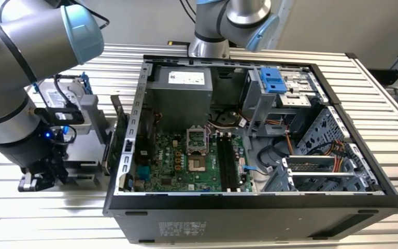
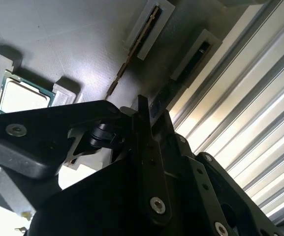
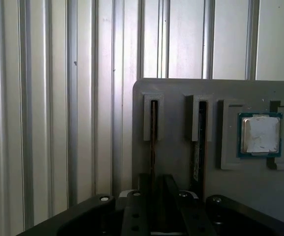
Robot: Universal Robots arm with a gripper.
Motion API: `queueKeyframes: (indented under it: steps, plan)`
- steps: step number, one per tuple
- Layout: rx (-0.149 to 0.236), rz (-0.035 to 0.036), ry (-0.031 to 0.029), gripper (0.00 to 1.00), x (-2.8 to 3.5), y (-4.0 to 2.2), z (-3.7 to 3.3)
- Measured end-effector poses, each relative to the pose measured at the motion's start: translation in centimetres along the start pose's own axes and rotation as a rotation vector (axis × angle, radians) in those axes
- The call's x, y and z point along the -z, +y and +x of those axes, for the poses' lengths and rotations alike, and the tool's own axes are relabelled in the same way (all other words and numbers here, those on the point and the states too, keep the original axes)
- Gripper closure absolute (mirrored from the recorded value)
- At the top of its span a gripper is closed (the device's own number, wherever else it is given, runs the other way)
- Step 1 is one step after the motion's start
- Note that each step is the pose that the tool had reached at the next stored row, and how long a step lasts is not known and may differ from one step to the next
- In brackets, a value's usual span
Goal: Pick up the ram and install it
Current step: 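Pick up the ram and move it above insertion slot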
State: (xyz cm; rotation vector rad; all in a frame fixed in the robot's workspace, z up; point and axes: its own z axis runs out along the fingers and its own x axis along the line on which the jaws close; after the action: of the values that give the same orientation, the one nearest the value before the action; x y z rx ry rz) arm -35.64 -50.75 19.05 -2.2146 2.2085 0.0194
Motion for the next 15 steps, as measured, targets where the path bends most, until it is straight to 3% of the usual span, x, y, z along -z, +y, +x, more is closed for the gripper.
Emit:
queueKeyframes:
  steps: [5,6,15]
  plan:
    - [0.000,0.0000,0.0000,0.00,0.00,0.00,0.01]
    - [0.000,0.0000,0.0000,1.00,0.00,0.00,0.01]
    - [0.000,0.0000,0.0000,1.00,0.00,0.00,0.02]
